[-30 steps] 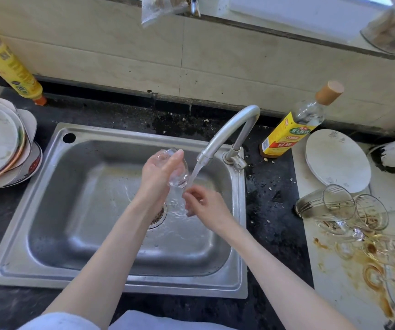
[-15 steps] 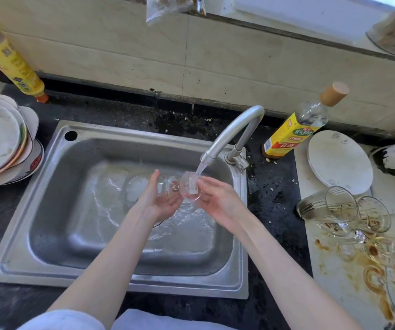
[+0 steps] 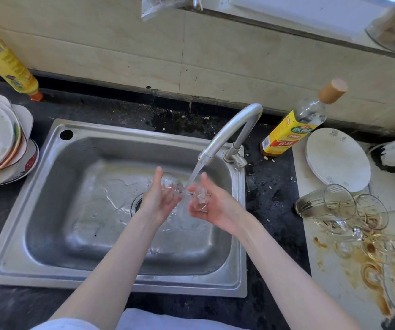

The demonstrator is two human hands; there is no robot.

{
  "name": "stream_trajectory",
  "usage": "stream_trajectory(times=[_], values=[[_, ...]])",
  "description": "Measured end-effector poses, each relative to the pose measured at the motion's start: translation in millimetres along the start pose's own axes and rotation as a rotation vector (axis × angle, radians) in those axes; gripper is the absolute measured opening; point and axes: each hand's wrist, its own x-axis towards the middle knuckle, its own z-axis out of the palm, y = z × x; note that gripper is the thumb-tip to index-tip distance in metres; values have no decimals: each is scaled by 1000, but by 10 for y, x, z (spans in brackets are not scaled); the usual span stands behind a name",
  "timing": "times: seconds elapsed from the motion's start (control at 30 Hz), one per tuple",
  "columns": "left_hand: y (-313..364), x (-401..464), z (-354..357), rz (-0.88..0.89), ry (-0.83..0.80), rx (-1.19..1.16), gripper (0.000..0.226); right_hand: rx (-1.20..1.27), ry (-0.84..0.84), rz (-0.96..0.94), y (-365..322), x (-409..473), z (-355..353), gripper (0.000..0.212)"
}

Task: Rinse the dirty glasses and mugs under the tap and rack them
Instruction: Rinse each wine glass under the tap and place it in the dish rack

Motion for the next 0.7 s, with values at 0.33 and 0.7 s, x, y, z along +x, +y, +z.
stream_trajectory(times=[0.33,0.7], values=[[126,-359,396,530,-28,623,55,-858,262,-246,28,128,-68,21],[-89,-361,190,549,-350,1017,54,-791,350,-267,342,219,-365,16]])
